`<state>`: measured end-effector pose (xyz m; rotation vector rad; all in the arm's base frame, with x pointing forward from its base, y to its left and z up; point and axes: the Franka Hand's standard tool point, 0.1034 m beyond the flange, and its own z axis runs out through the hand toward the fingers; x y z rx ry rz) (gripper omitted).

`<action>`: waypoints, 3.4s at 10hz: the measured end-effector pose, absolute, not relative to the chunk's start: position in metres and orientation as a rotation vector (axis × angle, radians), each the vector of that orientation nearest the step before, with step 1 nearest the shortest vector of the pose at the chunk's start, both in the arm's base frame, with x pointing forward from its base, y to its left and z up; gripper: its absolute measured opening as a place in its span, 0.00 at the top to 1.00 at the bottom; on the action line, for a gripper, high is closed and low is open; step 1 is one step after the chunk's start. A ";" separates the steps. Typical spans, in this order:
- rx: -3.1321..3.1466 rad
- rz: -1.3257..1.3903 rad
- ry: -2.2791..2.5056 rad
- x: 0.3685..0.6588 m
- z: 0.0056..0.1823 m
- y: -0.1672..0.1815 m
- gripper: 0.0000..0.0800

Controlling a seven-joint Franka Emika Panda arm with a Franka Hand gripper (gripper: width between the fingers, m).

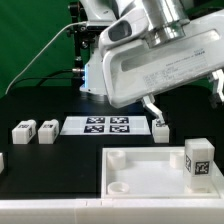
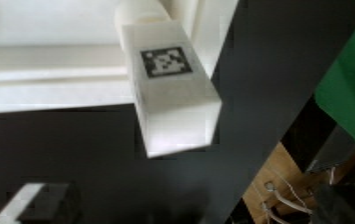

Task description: Assemble one leg

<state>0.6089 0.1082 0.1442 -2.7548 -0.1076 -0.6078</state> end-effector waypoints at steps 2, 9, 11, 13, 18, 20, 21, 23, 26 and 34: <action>-2.770 -0.599 -0.144 0.614 0.155 0.110 0.19; -2.864 0.199 -0.339 0.615 0.143 0.111 0.19; -2.896 0.077 -0.366 0.619 0.142 0.114 0.19; -2.894 0.021 -0.384 0.616 0.134 0.118 0.19; -2.904 0.010 -0.330 0.618 0.133 0.120 0.19; -2.932 -0.042 -0.161 0.624 0.124 0.127 0.19; -2.944 -0.071 -0.119 0.626 0.116 0.129 0.19; -2.948 -0.107 -0.192 0.630 0.101 0.116 0.19; -2.939 -0.120 -0.210 0.630 0.086 0.115 0.19; -2.937 -0.119 -0.218 0.631 0.085 0.114 0.62</action>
Offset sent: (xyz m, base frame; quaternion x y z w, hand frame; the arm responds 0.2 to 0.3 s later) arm 0.0000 0.0000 0.0000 0.0000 -0.2667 0.0000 0.9638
